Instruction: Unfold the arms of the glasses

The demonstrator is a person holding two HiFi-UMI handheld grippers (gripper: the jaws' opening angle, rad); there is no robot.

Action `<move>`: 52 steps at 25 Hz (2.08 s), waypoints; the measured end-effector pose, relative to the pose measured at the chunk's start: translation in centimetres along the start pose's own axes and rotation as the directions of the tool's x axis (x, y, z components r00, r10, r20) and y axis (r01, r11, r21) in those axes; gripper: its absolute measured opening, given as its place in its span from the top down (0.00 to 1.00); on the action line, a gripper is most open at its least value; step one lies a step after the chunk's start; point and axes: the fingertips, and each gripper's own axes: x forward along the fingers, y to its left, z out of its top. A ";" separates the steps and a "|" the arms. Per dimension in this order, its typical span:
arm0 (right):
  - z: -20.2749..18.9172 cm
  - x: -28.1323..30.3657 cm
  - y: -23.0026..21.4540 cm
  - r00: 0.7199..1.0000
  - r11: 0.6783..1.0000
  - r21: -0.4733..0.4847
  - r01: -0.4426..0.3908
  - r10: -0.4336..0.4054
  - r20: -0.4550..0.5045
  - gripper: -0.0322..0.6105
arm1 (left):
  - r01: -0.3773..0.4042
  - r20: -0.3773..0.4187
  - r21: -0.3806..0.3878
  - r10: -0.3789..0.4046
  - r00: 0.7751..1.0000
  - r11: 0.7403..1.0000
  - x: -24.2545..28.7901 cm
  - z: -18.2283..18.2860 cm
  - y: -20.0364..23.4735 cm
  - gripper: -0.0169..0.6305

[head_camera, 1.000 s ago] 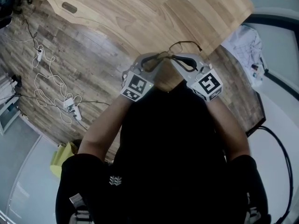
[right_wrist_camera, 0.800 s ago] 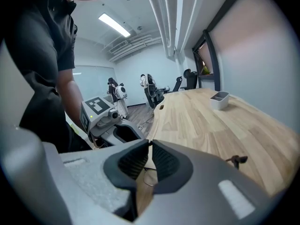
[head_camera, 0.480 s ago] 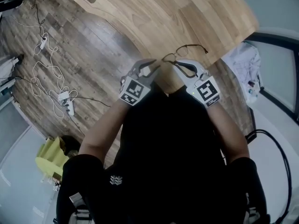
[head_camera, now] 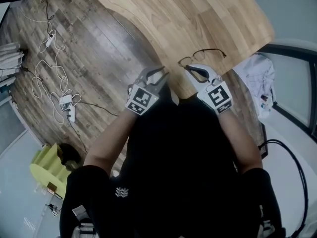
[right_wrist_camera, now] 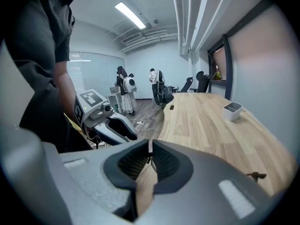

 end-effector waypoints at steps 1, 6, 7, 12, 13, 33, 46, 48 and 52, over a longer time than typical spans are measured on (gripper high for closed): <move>0.2 0.1 0.1 1.000 1.000 0.004 0.002 -0.002 0.000 0.91 | -0.002 0.004 -0.001 0.002 1.000 1.000 -0.3 0.0 0.1 0.82; 0.7 0.5 1.4 1.000 1.000 0.003 -0.008 0.008 0.006 0.91 | -0.023 0.023 0.002 0.023 0.999 1.000 -1.6 0.1 0.5 0.82; 0.8 0.6 1.6 1.000 1.000 -0.001 -0.012 0.012 0.007 0.91 | -0.029 0.026 0.002 0.028 0.999 1.000 -1.8 0.1 0.6 0.82; 1.4 0.8 2.5 1.000 1.000 -0.003 -0.023 0.023 0.016 0.91 | -0.046 0.047 -0.012 0.046 0.998 0.999 -2.9 0.2 0.9 0.82; 1.7 0.7 2.5 0.999 1.000 -0.006 -0.027 0.028 0.026 0.91 | -0.050 0.051 -0.013 0.050 0.997 0.999 -3.0 0.3 1.0 0.82; 5.6 -8.9 -7.3 0.963 0.993 0.083 0.086 -0.105 0.247 0.91 | -0.304 0.287 -0.151 0.336 0.897 0.941 -3.8 16.4 3.1 0.96; 6.2 -11.3 -10.6 0.947 0.987 0.047 0.152 -0.159 0.281 0.95 | -0.408 0.248 -0.154 0.435 0.866 0.900 -3.9 16.0 1.8 0.96; 5.9 -11.3 -10.9 0.947 0.987 0.066 0.149 -0.162 0.276 0.95 | -0.415 0.244 -0.152 0.441 0.864 0.897 -3.9 15.9 1.8 0.96; 5.4 -11.3 -11.3 0.947 0.986 0.076 0.148 -0.164 0.277 0.95 | -0.426 0.242 -0.142 0.449 0.860 0.893 -4.1 16.0 1.9 0.96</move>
